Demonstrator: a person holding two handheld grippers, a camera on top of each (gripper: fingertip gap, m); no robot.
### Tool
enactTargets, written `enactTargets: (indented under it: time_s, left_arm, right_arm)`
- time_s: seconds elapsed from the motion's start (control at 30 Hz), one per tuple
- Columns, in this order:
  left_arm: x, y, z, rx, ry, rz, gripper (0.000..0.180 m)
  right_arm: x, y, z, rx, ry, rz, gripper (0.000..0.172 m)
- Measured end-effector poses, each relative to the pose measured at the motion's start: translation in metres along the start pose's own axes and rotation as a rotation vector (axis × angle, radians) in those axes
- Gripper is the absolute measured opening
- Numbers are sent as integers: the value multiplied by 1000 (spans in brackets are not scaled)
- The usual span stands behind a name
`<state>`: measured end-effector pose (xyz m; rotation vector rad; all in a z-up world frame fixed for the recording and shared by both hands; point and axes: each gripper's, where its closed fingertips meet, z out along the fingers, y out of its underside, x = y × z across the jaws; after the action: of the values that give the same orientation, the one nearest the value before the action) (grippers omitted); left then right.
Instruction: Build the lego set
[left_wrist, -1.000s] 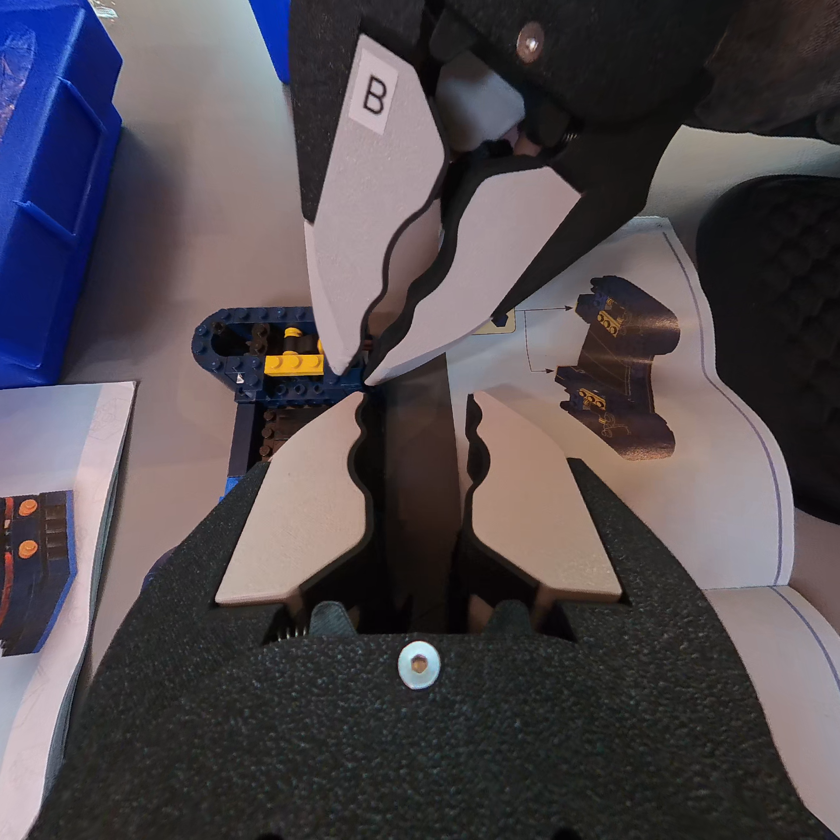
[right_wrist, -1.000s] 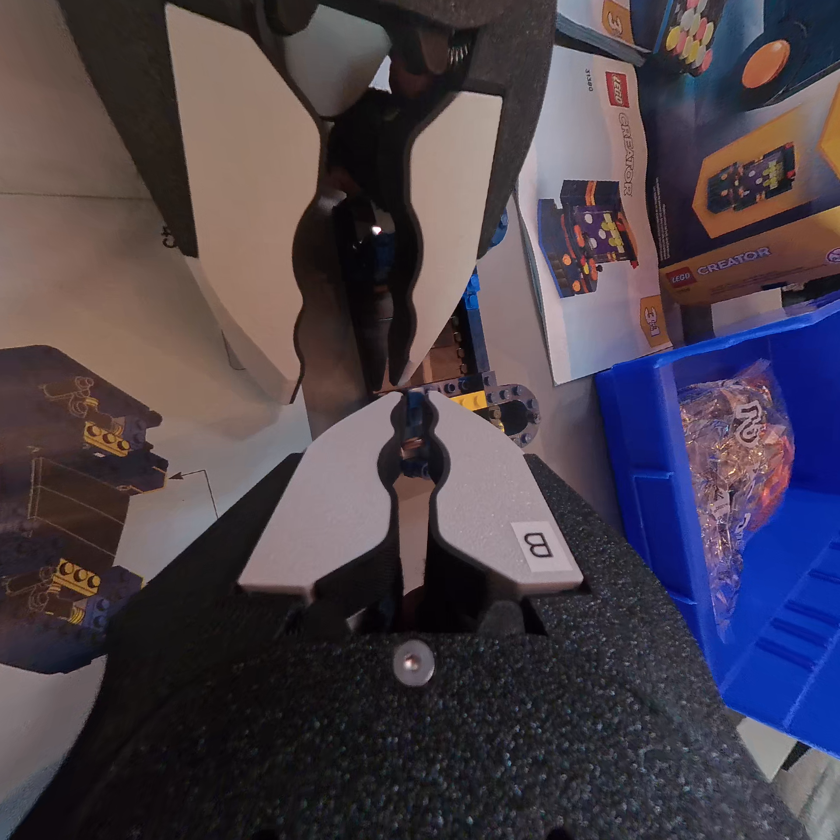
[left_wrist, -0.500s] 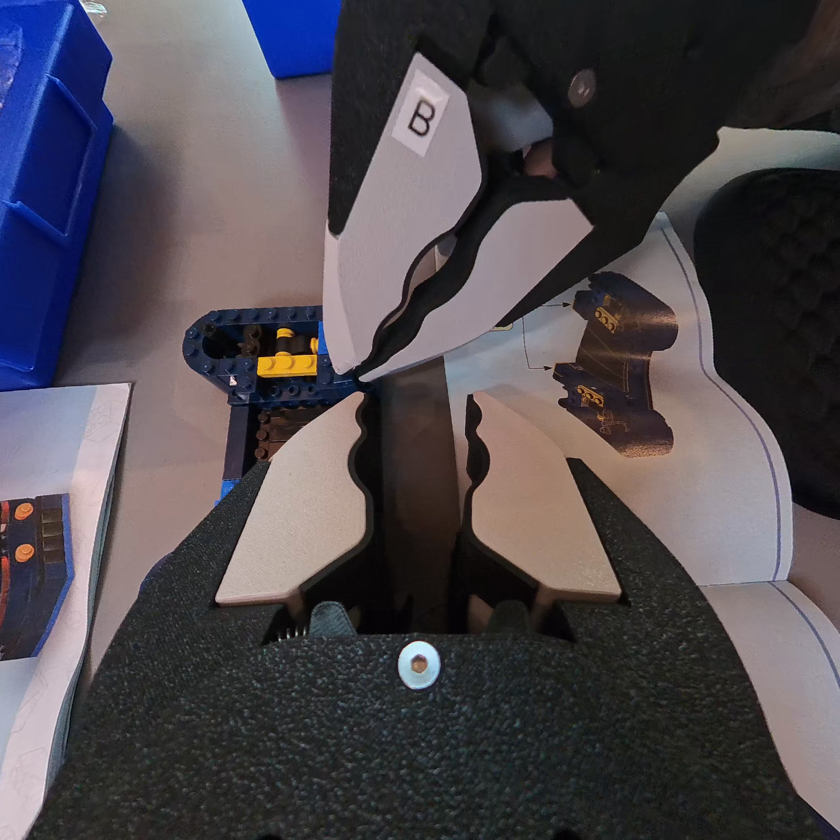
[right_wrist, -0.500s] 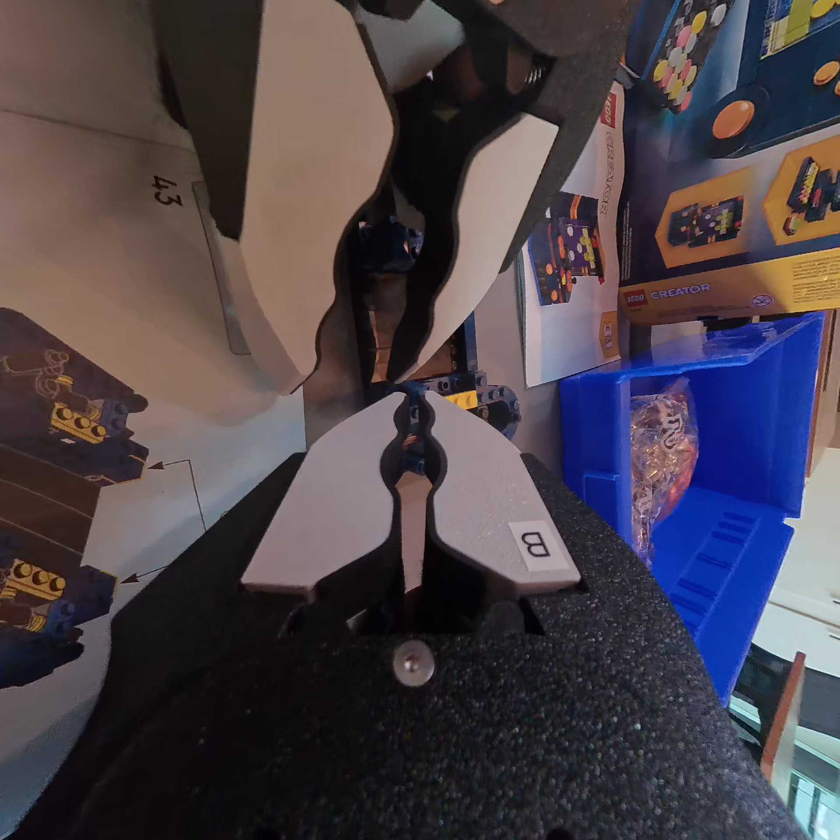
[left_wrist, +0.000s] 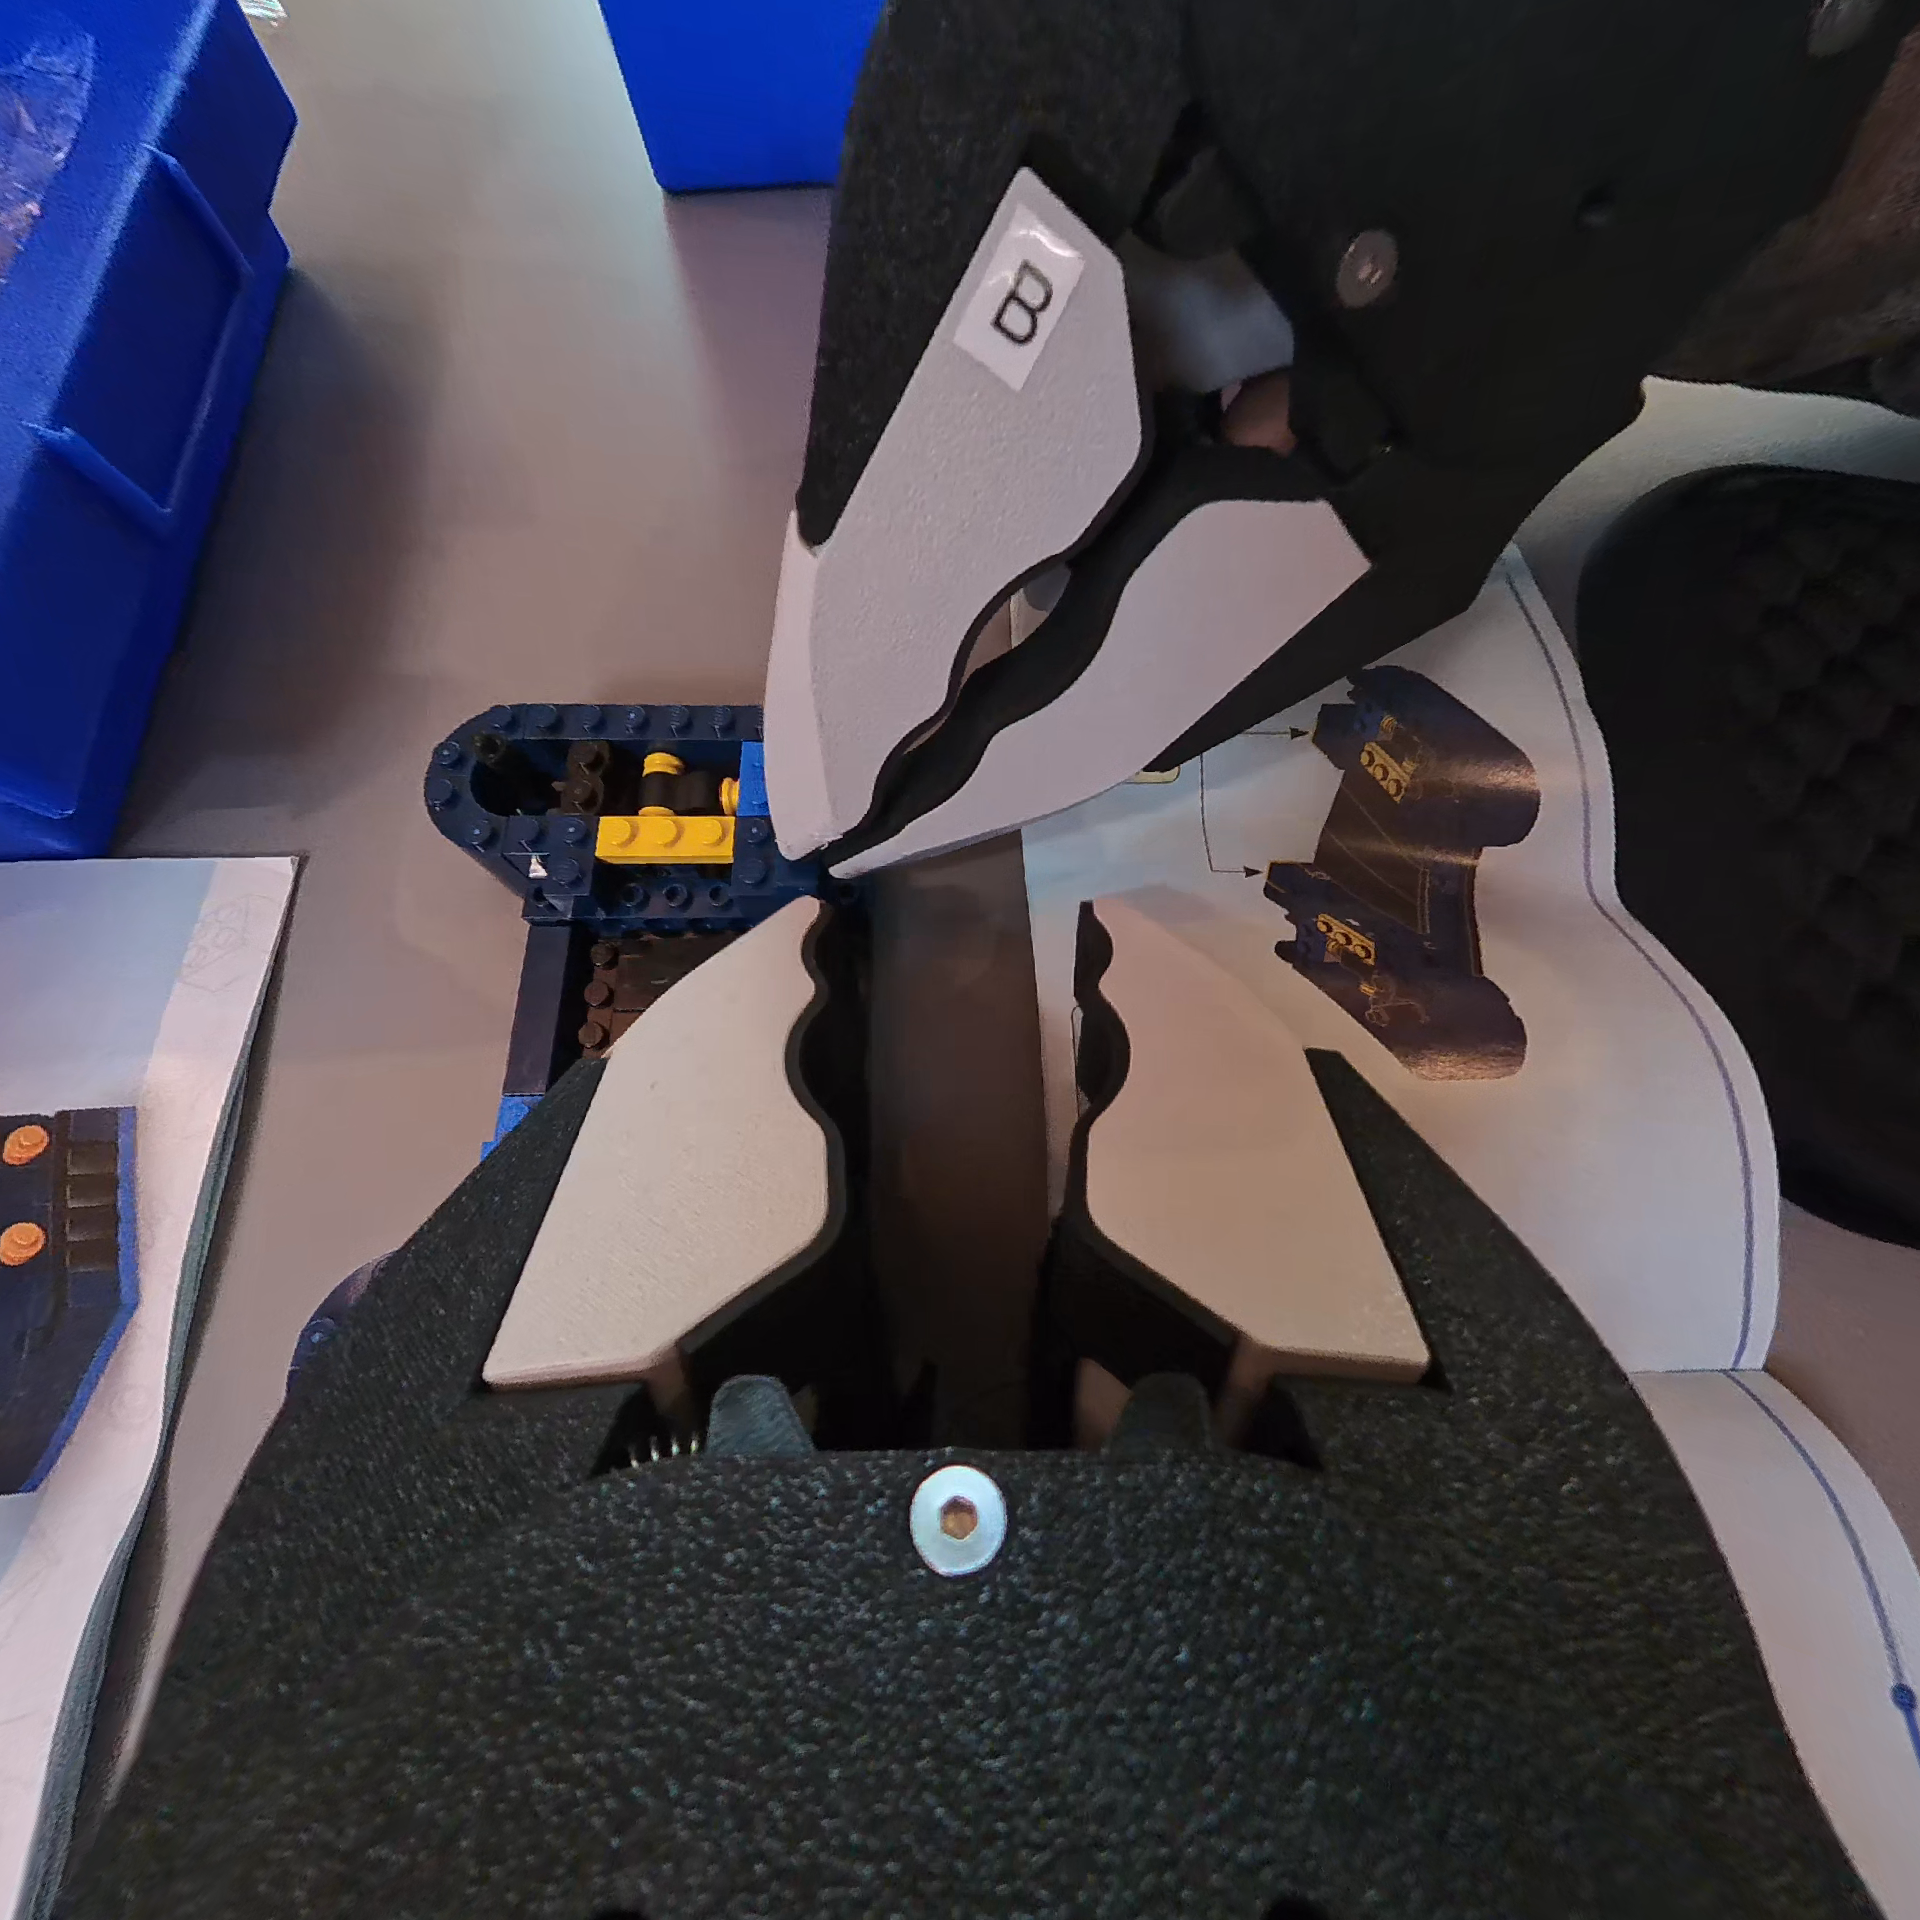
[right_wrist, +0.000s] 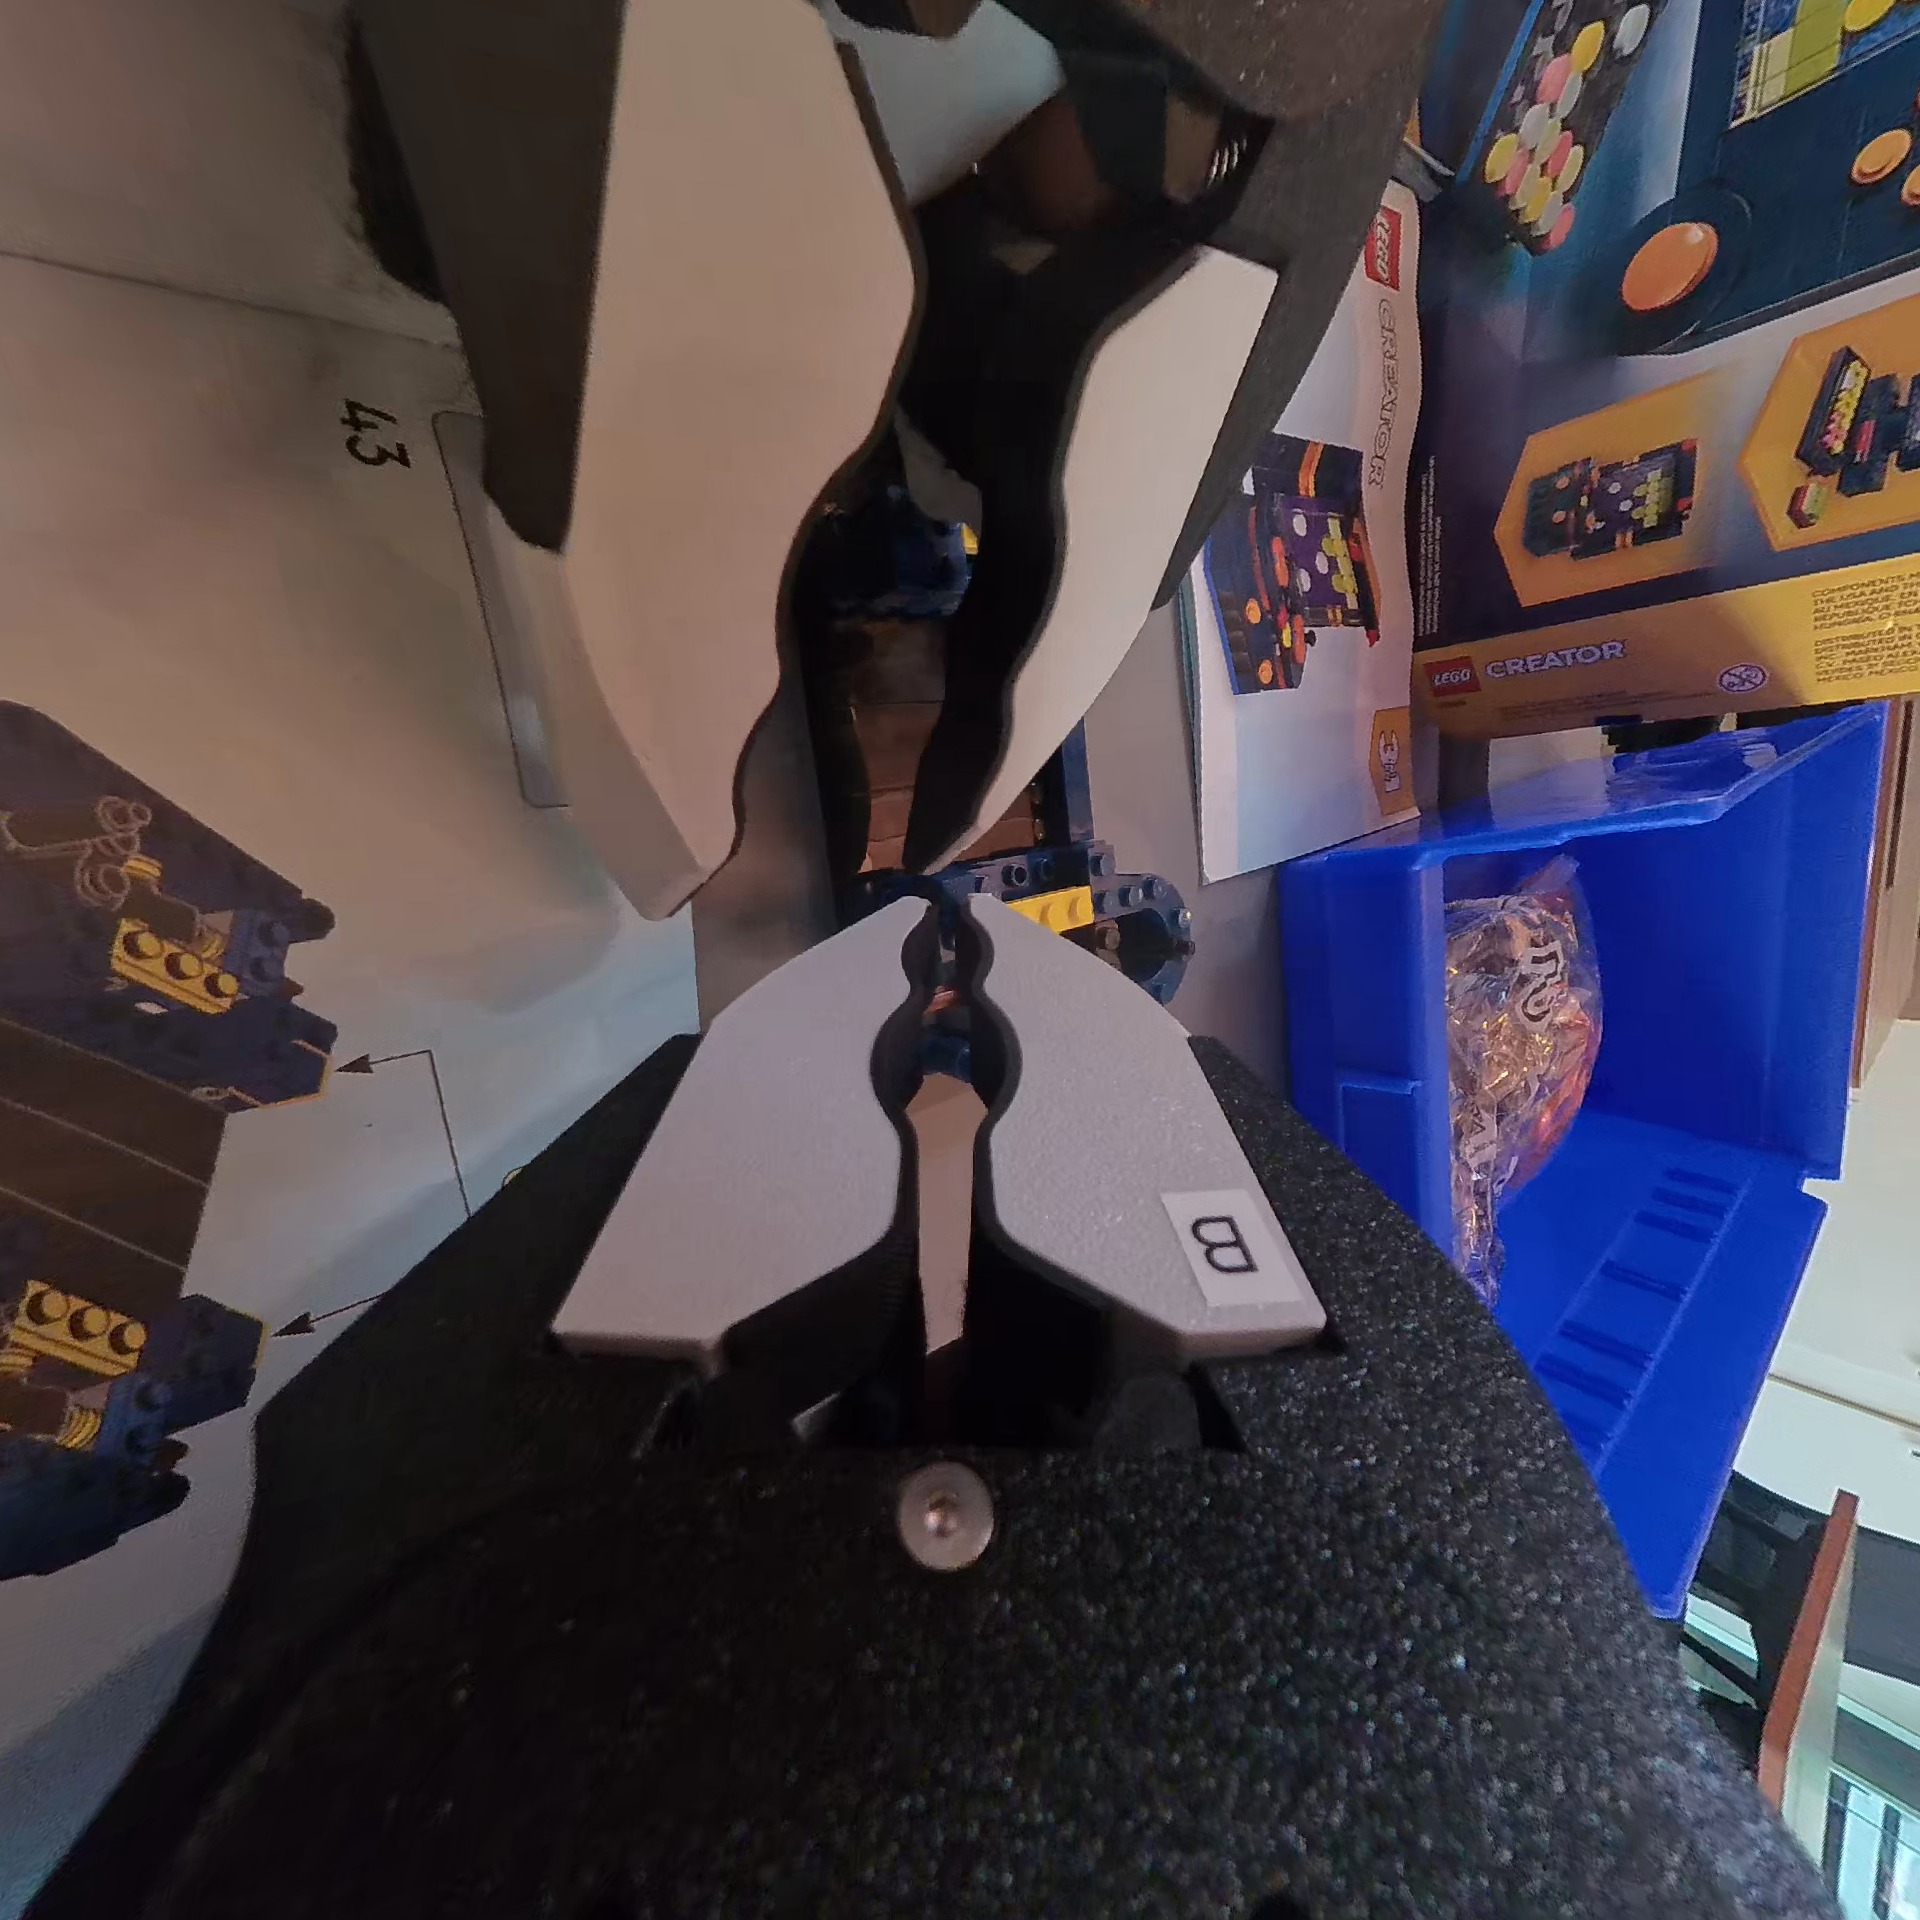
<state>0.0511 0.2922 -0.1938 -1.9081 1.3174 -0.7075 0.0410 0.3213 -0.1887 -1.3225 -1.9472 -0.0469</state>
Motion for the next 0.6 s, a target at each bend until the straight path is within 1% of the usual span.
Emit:
enactTargets:
  time_s: [0.27,0.6]
  left_arm:
    - [0,2,2,-21,-15,6,47]
    - [0,3,2,-29,-19,18,47]
  right_arm:
    - [1,-2,-1,18,6,15,2]
    - [-1,-4,1,29,0,13,0]
